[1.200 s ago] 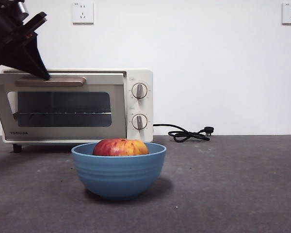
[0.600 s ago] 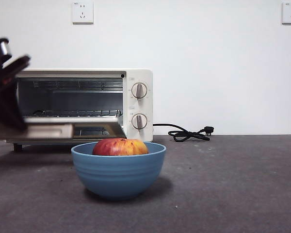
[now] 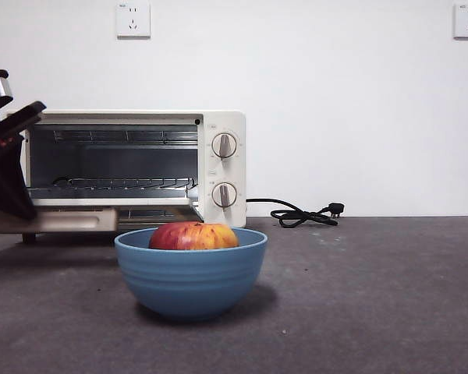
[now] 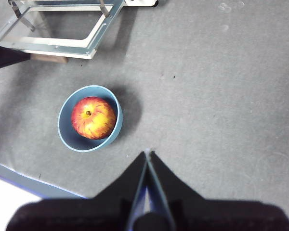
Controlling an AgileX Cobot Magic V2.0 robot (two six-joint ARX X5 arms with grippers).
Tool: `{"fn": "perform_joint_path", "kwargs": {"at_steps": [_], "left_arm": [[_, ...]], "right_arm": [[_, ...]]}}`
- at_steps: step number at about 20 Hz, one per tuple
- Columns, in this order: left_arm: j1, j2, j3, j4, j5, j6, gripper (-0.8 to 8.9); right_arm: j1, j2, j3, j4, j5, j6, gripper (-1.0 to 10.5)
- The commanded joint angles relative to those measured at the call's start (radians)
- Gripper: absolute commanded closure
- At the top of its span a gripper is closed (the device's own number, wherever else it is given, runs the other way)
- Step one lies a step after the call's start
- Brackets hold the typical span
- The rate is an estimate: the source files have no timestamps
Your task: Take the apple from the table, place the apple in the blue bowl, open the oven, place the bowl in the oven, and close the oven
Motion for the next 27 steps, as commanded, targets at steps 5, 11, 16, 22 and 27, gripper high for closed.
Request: {"fn": "perform_joint_path", "kwargs": {"at_steps": [5, 11, 16, 22, 27], "left_arm": [[0.010, -0.001, -0.035, 0.077, -0.019, 0.020, 8.20], [0.010, -0.002, -0.035, -0.027, -0.008, 0.023, 8.20], [0.006, -0.066, -0.035, -0.157, 0.046, 0.034, 8.20], [0.004, -0.327, -0.035, -0.352, 0.045, 0.068, 8.19], [-0.011, -0.536, -0.035, -0.521, 0.045, 0.091, 8.19]], "right_arm": [[0.000, -0.001, -0.009, 0.003, -0.008, 0.009, 9.5], [0.000, 0.003, -0.009, -0.023, -0.013, 0.020, 9.5], [0.002, 0.073, -0.009, -0.011, -0.119, 0.033, 9.5], [0.002, 0.267, -0.009, 0.075, -0.159, 0.033, 7.9], [0.034, 0.430, -0.009, 0.218, -0.172, 0.071, 7.8]]}}
